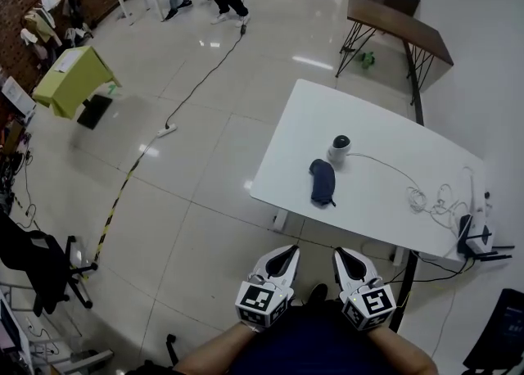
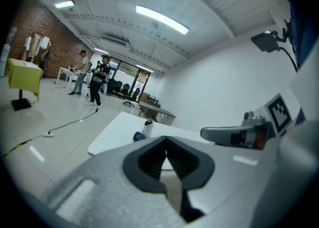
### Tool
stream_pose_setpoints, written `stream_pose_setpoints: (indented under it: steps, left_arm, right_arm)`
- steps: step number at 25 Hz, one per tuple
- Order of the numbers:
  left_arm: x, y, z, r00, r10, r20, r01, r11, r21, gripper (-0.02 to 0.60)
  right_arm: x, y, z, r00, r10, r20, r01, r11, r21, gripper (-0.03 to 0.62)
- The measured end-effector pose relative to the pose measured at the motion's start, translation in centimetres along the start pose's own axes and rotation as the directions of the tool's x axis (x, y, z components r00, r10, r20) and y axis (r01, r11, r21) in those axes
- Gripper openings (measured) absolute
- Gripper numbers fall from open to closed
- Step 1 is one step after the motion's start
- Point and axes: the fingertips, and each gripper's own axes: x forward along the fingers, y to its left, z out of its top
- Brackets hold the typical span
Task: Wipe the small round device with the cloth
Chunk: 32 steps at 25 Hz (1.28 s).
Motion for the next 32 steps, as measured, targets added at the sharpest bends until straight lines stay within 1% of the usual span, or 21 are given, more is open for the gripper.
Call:
stream_pose_setpoints:
  steps: [2,4,6,10,14,17,21,23,27,29,32]
  left_arm:
    - [0.1,0.4,0.5,1.000,0.015,-0.006,-0.015,1.000,-0.017,0.003]
    - [0.5,0.6,0.1,1.000,0.000,-0.004,0.000,1.000,-0.012,0.003]
    - [1.1,0.7,-0.7,1.000,-0.017,-0.005,0.017,1.000,0.006,0.003]
    - [2.4,0.4,-0.6,0.999,-0.018,-0.039,0.019,0.999,0.035,0.003]
    - [4.3,0.7,0.6,1.000,0.009,-0.021,-0.007,0.997,0.071,0.003]
    - [6.2,0.7,2.0,0.999,0.030,-0.014,-0.029,0.995,0.091,0.003]
    - [9.6,-0.5,4.2,0.998,0.060,-0.025,-0.058,0.994,0.093,0.003]
    - [11.4,-0.8,3.9,0.998,0.052,-0.018,-0.050,0.992,0.119,0.003]
    - [13.7,-2.2,5.3,0.997,0.076,0.005,-0.076,0.988,0.135,0.002]
    - [14.5,-2.4,4.5,0.997,0.077,0.002,-0.077,0.986,0.147,0.003]
    - [15.4,-2.7,4.6,0.994,0.109,-0.011,-0.106,0.986,0.130,0.003]
  right_arm:
    - [0.3,0.1,-0.1,1.000,0.004,-0.008,-0.004,1.000,-0.006,0.012]
    - [0.5,-0.2,-0.6,1.000,0.013,-0.021,-0.013,1.000,-0.019,0.012]
    - [0.9,-0.5,-0.4,1.000,0.013,-0.020,-0.014,1.000,-0.005,0.012]
    - [2.0,-2.3,0.1,1.000,0.018,0.000,-0.018,1.000,0.015,0.012]
    - [3.4,-3.9,1.6,0.998,0.047,0.030,-0.048,0.998,0.044,0.012]
    - [4.5,-6.0,2.9,0.997,0.061,0.041,-0.063,0.997,0.041,0.012]
    - [5.4,-9.7,5.5,0.995,0.059,0.076,-0.064,0.996,0.059,0.012]
    - [5.7,-11.7,5.8,0.994,0.060,0.086,-0.066,0.996,0.066,0.012]
    - [6.1,-14.4,5.6,0.994,0.083,0.077,-0.089,0.992,0.084,0.012]
    - [6.2,-15.5,5.1,0.992,0.100,0.076,-0.107,0.990,0.097,0.012]
    - [6.4,-16.7,5.3,0.991,0.112,0.077,-0.119,0.989,0.091,0.012]
